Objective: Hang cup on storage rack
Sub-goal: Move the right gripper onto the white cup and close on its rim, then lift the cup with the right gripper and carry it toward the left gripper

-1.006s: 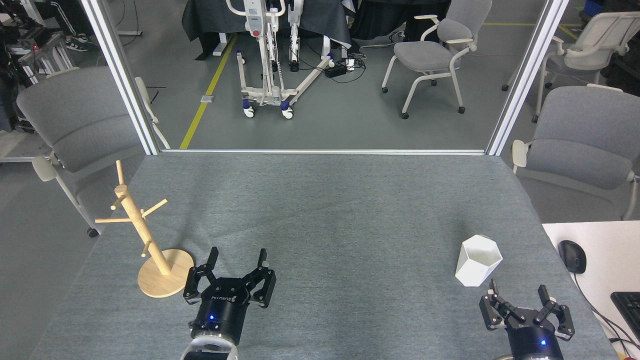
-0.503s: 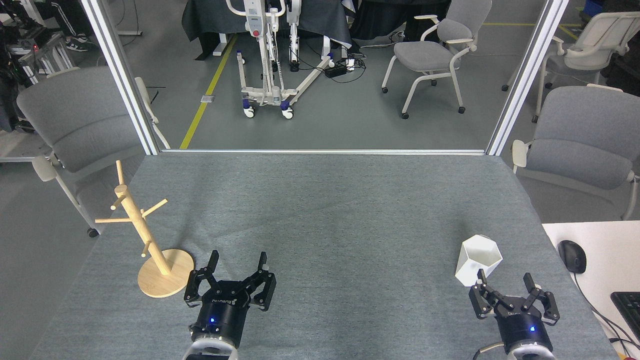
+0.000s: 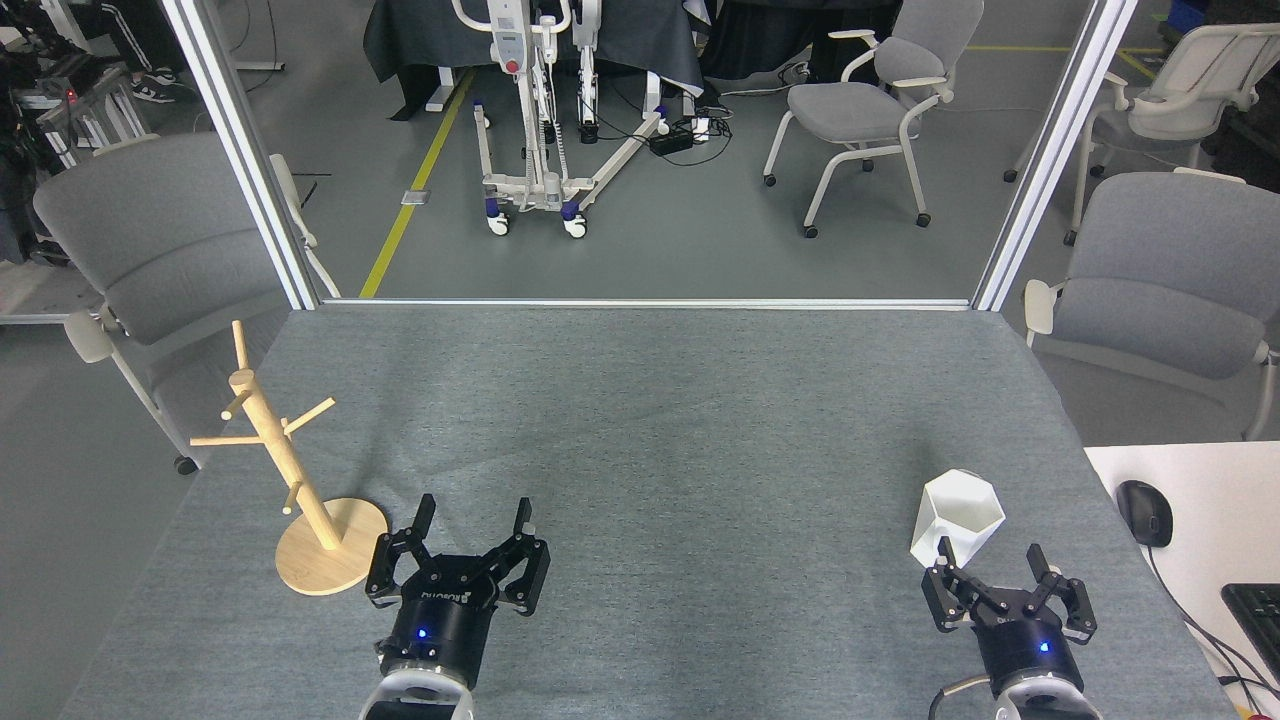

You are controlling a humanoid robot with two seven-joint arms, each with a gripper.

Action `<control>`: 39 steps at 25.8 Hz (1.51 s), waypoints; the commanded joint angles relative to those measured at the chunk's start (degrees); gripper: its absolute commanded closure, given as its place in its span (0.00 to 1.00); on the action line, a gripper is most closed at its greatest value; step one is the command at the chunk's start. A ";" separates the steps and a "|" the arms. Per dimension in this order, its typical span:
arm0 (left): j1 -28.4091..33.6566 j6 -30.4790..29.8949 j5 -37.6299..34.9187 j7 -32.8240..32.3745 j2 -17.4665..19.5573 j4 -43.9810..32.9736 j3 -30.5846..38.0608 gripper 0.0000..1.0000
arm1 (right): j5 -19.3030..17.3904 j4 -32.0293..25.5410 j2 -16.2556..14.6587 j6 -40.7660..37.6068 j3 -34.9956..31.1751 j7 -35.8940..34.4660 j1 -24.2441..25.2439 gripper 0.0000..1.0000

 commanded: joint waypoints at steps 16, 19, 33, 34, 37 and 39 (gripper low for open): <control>0.01 -0.05 -0.09 -0.33 -0.03 -0.30 0.00 0.01 | -0.13 5.33 -0.08 0.42 1.59 0.09 -4.71 0.01; 0.01 -0.14 -0.09 -0.41 -0.03 -0.30 0.00 0.01 | -0.13 6.91 -0.17 0.51 2.11 0.18 -6.29 0.01; 0.10 -0.05 -0.09 -0.41 -0.21 0.14 -0.09 0.01 | -0.39 13.33 -0.43 0.68 3.34 0.27 -10.86 0.01; 0.10 -0.05 -0.09 -0.41 -0.21 0.14 -0.09 0.01 | -0.39 13.68 -0.43 0.77 3.96 0.36 -11.04 0.01; 0.18 -0.05 -0.18 -0.50 -0.29 0.32 -0.09 0.01 | -0.48 14.12 -0.52 0.77 4.49 0.44 -12.36 0.01; 0.27 -0.05 -0.18 -0.41 -0.38 0.32 -0.09 0.01 | -0.48 15.00 -0.52 0.77 4.49 0.44 -12.62 0.02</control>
